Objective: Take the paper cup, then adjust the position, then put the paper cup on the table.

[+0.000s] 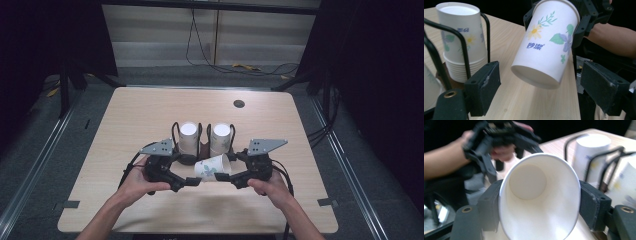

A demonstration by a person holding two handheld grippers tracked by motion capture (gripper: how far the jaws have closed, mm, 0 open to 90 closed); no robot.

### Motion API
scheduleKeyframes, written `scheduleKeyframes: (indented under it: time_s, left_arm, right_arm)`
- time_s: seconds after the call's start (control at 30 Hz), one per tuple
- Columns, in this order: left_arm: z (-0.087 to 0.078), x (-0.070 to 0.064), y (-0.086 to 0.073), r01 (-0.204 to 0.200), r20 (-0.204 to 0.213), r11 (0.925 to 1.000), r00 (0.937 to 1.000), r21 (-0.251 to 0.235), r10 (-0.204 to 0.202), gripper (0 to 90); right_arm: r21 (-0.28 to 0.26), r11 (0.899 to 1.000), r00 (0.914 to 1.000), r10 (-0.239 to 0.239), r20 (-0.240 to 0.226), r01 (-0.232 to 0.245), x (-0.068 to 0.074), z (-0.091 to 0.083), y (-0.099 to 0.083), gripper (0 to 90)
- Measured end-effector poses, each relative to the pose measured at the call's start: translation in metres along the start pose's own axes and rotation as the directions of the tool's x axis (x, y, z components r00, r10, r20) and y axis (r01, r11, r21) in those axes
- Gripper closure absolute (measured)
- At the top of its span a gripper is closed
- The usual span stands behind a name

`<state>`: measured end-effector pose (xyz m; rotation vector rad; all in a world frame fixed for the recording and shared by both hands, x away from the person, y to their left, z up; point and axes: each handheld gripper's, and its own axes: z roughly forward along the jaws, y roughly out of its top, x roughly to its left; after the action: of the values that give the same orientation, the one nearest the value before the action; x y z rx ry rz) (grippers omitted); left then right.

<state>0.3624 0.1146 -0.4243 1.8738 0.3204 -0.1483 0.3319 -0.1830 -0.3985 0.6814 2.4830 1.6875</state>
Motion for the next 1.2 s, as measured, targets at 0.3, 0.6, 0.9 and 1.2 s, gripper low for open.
scheduleKeyframes:
  time_s: [0.3,0.6,0.9,1.2]
  left_arm:
    - [-0.006,0.004,-0.006,-0.008,-0.078,0.9978,0.9969,0.066,0.013,18.7]
    - [-0.014,0.013,-0.018,0.103,-0.179,0.9919,0.98,0.075,-0.088,18.7]
    - [-0.022,0.014,-0.023,0.106,-0.214,0.9924,0.9727,0.062,-0.091,18.7]
    - [-0.022,0.013,-0.031,0.084,-0.203,0.9927,0.977,0.086,-0.065,18.0]
  right_arm:
    - [0.069,0.997,0.9927,0.031,0.117,-0.039,-0.007,-0.002,-0.002,29.2]
    - [0.155,0.984,0.9712,0.048,0.233,-0.086,-0.014,-0.015,-0.005,29.5]
    - [0.199,0.968,0.9427,0.083,0.323,-0.153,-0.031,-0.03,-0.003,30.0]
    - [0.253,0.935,0.9048,0.129,0.406,-0.247,-0.044,-0.041,-0.008,29.9]
